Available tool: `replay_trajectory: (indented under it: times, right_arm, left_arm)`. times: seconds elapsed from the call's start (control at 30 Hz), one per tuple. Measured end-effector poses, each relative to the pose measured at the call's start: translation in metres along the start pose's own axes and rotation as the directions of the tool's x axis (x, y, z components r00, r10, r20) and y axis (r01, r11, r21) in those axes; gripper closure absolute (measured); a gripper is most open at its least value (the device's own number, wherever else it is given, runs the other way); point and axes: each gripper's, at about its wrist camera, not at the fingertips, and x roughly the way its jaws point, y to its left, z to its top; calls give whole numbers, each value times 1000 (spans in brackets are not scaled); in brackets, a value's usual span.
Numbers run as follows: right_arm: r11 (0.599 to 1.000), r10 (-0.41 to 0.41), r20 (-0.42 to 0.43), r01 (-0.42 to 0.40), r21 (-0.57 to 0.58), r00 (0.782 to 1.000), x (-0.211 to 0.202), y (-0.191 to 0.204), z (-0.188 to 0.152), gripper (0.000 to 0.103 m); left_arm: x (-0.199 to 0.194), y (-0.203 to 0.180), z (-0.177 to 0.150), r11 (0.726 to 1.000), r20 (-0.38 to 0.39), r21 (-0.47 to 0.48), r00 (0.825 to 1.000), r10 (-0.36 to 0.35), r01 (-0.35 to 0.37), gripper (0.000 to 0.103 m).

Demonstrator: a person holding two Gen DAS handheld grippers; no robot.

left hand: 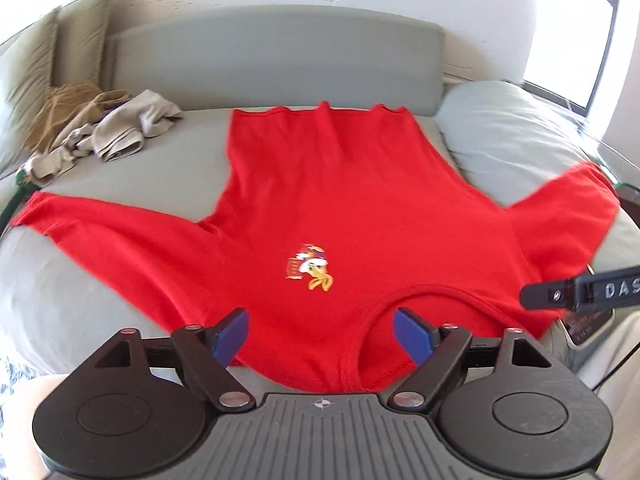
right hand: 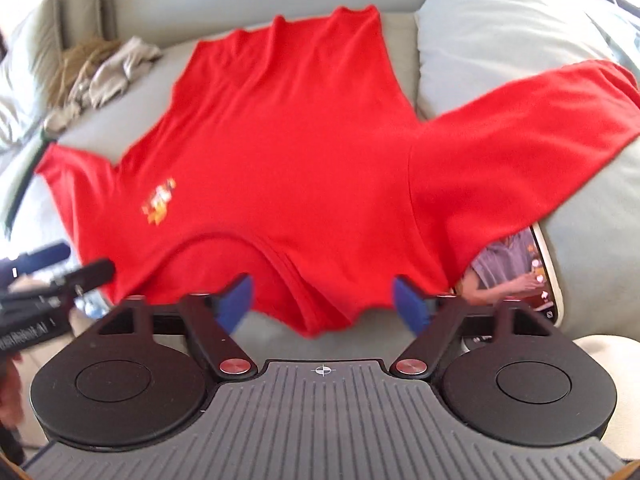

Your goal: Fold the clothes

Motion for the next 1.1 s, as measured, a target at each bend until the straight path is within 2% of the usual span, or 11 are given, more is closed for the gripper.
replay_trajectory:
  times: [0.1,0.2,0.27,0.33,0.47,0.63,0.77,0.8,0.93,1.0,1.1]
  right_arm:
    - [994,-78,78,83,-69,994,-11,19,15,17]
    - [970,-193,171,214,-116,966,-17,42,31,14]
    - [959,-224,201,252,-128,954,-27,48,44,14]
    - [970,-182,199,210,-127,963,-44,48,62,15]
    - [996,-17,235,39,-86,972,-96,39,112,10]
    - [997,43,263,-23,-79,964,-113,36,189,6]
    - [997,-31,209,45,-59,977,-58,34,243,7]
    - [998,-47,198,56,-41,979,-38,30,253,8]
    - [998,-31,152,23,53,988,43,0,278,12]
    - [995,-16,110,5,101,994,87,-19,289,18]
    - [991,-43,21,40,129,999,158,-43,308,36]
  left_arm:
    - [-8,8,13,1000,11,-21,1000,0,1,20]
    - [-22,18,34,999,35,-31,999,-9,10,19]
    - [-31,25,47,999,50,-37,999,-15,17,19]
    - [-40,31,61,999,66,-43,998,-21,23,19]
    - [-58,45,89,998,97,-54,995,-32,37,14]
    - [-17,76,155,994,106,-92,993,-49,59,9]
    - [41,102,200,990,74,-131,996,-44,54,24]
    - [63,108,208,989,54,-143,998,-37,44,36]
    - [141,135,229,980,7,-187,998,-64,64,58]
    - [178,143,233,976,-3,-204,997,-74,72,58]
    - [231,153,241,977,-13,-210,999,-32,29,57]
